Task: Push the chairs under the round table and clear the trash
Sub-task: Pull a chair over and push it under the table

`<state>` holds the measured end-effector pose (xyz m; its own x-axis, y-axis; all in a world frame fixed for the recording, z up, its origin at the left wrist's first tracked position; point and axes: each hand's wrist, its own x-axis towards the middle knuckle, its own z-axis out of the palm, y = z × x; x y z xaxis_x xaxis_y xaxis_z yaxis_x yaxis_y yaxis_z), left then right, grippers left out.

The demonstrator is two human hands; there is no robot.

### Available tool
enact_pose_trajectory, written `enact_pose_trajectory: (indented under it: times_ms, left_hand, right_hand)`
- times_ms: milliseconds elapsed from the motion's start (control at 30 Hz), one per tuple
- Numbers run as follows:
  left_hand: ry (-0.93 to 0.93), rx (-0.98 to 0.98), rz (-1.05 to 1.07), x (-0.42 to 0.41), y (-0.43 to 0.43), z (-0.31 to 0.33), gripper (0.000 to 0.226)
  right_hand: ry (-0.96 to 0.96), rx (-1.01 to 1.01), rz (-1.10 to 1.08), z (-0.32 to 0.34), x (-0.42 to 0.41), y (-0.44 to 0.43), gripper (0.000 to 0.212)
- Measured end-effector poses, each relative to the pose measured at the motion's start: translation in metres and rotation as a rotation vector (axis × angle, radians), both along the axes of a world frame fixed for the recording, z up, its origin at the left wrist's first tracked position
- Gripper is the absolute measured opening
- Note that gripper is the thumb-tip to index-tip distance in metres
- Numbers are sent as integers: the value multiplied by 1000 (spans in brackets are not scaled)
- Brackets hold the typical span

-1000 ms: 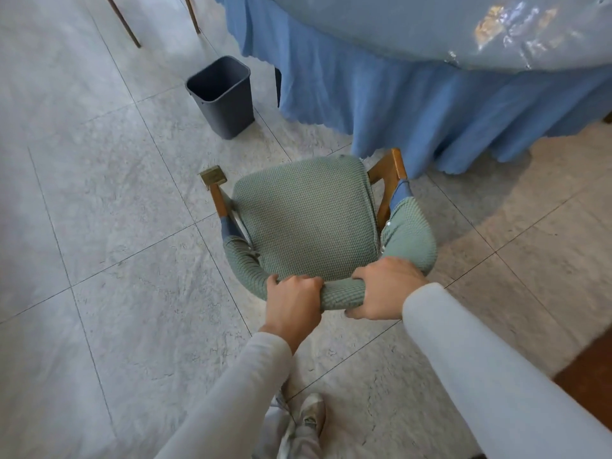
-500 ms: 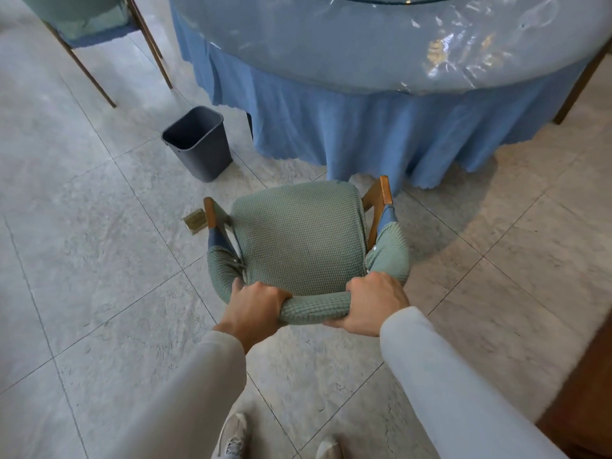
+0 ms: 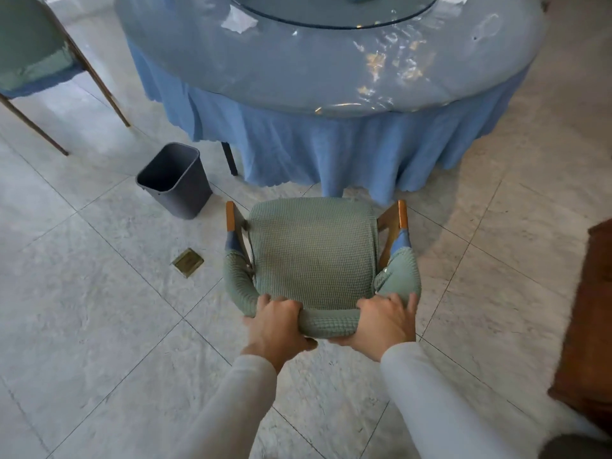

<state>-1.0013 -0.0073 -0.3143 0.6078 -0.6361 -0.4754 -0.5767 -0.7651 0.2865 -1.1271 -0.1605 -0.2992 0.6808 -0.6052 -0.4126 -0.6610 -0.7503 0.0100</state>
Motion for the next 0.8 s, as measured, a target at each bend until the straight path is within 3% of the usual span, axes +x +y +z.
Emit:
enact_pose_trajectory:
  times_ms: [100,400,800]
  left_hand:
    - [-18,21,45,-3,-3,-3,56]
    - [-62,43,6,27,-29,-1,54]
    - [-101,-63,17,118,-85,-10,55]
  right_hand:
    - [30,50,-69,1,3,4,83]
    - [50,158,-76,6,32,-26,87]
    - [-2,86,-55,-3,122,-86,72]
